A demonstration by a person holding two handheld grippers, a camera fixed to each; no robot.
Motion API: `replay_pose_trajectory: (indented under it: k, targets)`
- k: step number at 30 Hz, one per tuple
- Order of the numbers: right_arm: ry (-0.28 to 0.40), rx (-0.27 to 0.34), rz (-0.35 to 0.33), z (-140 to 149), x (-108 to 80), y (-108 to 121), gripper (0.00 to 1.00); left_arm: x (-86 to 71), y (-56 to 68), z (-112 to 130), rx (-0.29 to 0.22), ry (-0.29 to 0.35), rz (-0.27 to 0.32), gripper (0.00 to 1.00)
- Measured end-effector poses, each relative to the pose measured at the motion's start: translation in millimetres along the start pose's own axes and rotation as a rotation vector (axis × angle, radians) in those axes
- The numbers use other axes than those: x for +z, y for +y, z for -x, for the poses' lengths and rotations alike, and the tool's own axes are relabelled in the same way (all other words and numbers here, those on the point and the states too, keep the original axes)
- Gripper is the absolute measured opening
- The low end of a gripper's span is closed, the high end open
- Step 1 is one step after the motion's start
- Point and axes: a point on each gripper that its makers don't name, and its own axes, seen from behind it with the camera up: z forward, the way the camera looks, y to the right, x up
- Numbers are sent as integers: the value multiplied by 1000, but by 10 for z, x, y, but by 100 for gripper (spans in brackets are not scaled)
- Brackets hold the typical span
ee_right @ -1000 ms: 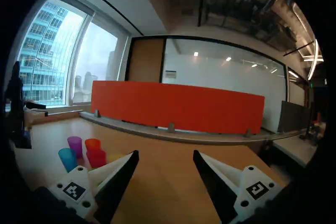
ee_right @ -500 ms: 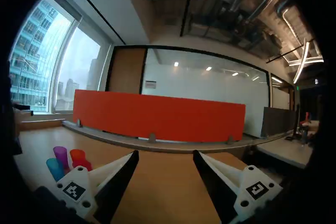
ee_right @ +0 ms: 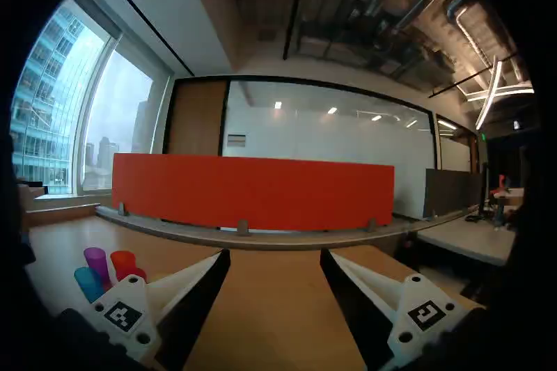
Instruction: Pour water
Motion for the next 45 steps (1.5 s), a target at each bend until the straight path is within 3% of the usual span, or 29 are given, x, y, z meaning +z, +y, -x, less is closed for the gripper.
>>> replay_pose_trajectory:
  k: [9, 21, 45]
  targets:
    - [10, -20, -13, -29, -36, -56, 100, -15, 10, 126, 11, 4, -15, 97]
    - [18, 15, -23, -54, -25, -77, 100, -1, 40, 461, 23, -14, -25, 97]
    - [-4, 52, -14, 11, -10, -69, 100, 50, -127, 971, -2, -63, -32, 97]
